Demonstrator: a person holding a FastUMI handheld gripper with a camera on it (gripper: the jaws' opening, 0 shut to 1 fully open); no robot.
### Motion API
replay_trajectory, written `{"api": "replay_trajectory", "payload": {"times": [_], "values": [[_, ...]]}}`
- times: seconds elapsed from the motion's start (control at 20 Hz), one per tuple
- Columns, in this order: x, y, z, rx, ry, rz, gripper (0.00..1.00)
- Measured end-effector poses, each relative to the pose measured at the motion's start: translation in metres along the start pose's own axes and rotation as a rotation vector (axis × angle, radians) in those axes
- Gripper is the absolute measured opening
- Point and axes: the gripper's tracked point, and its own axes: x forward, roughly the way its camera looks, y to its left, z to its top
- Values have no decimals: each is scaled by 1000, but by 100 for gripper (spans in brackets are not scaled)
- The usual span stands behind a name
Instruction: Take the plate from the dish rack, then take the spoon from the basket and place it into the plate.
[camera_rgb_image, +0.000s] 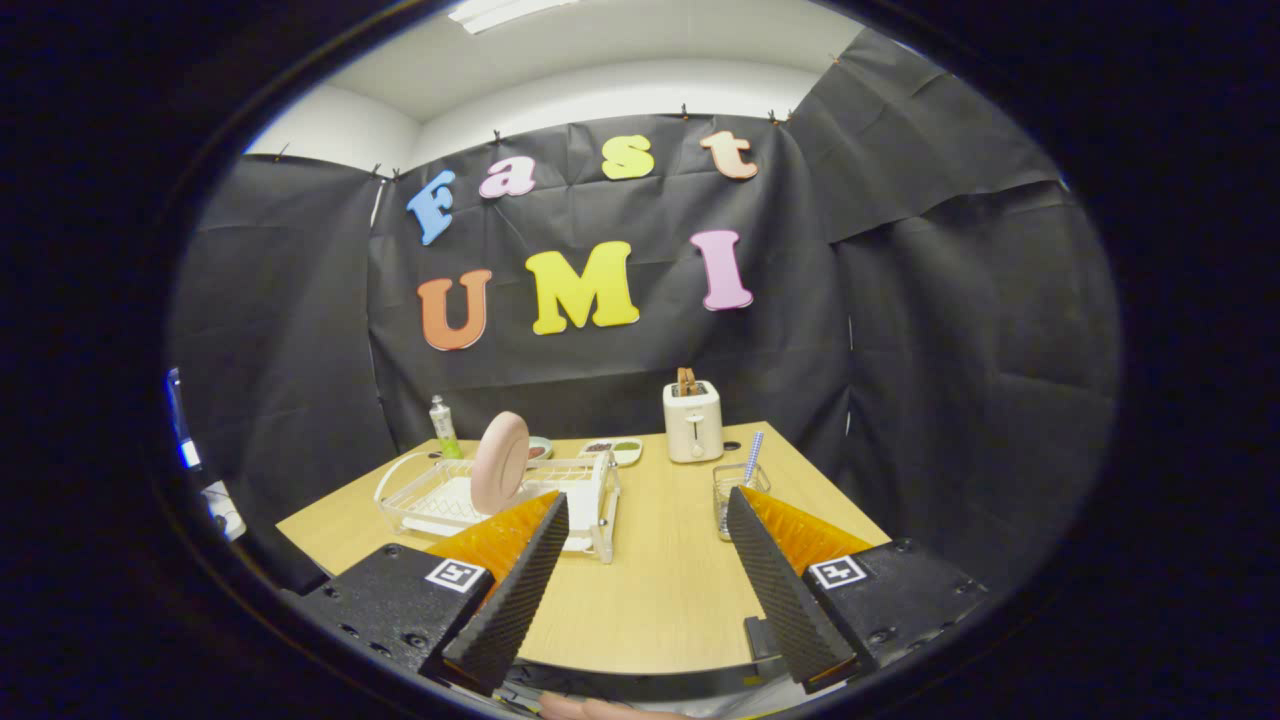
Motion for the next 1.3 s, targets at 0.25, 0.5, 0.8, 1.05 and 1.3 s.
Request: {"api": "replay_trajectory", "payload": {"times": [0.25,0.5,0.8,1.05,1.3], "values": [[51,46,19,-68,98,68,100],[115,93,40,-121,214,117,100],[183,156,53,-79,408,180,100],[239,190,43,-125,614,125,100],[282,192,39,-203,750,-56,95]]}}
